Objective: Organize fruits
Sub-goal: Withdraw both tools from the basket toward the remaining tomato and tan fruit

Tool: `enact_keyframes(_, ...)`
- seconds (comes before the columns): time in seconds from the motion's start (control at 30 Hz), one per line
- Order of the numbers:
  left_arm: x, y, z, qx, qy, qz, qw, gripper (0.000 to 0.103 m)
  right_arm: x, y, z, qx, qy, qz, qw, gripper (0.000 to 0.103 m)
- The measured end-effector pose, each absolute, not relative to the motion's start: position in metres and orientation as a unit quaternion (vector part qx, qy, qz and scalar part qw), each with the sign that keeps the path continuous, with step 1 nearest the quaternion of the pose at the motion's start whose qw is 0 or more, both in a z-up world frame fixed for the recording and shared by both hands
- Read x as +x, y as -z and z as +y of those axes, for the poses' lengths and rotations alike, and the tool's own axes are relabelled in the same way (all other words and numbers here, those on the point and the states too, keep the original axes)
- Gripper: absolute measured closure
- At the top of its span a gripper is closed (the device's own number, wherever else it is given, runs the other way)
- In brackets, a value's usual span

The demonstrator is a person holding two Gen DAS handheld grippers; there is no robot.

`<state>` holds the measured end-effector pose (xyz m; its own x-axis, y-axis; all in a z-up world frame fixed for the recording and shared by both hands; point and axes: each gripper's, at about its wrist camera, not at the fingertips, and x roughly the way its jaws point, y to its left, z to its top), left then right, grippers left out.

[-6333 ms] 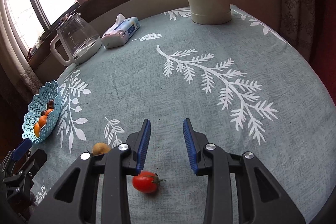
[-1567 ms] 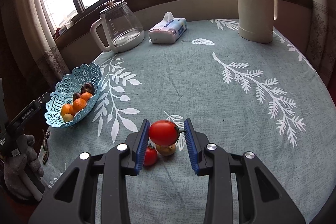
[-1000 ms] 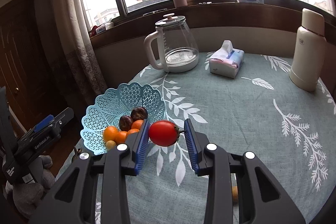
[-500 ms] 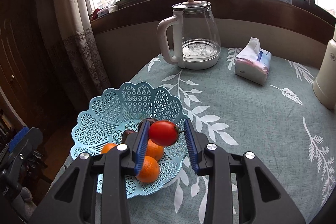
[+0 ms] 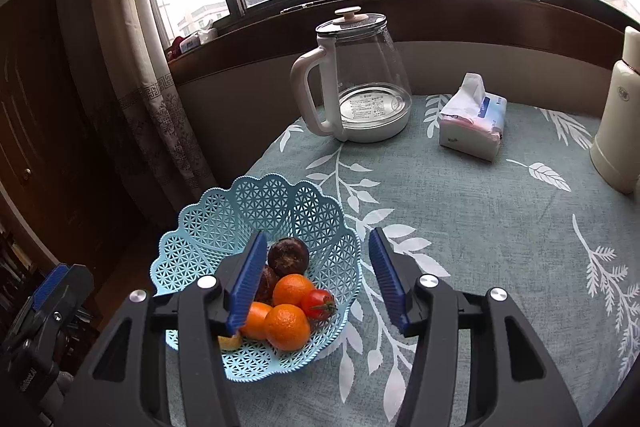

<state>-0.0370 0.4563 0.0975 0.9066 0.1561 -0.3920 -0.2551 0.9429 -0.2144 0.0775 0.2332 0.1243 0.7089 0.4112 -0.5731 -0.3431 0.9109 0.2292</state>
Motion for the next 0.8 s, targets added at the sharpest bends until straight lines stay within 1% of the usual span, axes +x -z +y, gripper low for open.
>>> enact_keyframes(0.07,-0.039,-0.099,0.455,-0.132,-0.105,0.185,0.968,0.01,0.07,-0.129,0.228,0.058,-0.201,0.313,0.927,0.044)
enact_keyframes(0.13,-0.041,-0.101,0.455,-0.132,-0.104,0.182,0.969,0.01,0.063,-0.134,0.221,0.066,-0.196,0.302,0.931,0.036)
enact_keyframes(0.23,-0.044,-0.103,0.453,-0.135,-0.102,0.177,0.97,0.006,0.053,-0.142,0.209,0.081,-0.187,0.285,0.937,0.03)
enact_keyframes(0.33,-0.045,-0.105,0.451,-0.136,-0.096,0.174,0.97,0.006,0.045,-0.148,0.198,0.093,-0.181,0.275,0.94,0.028)
enact_keyframes(0.4,-0.047,-0.107,0.45,-0.136,-0.093,0.173,0.971,0.005,0.041,-0.151,0.19,0.102,-0.176,0.269,0.941,0.024)
enact_keyframes(0.8,-0.053,-0.113,0.434,-0.129,-0.067,0.164,0.976,0.005,0.021,-0.163,0.125,0.128,-0.121,0.244,0.954,0.024)
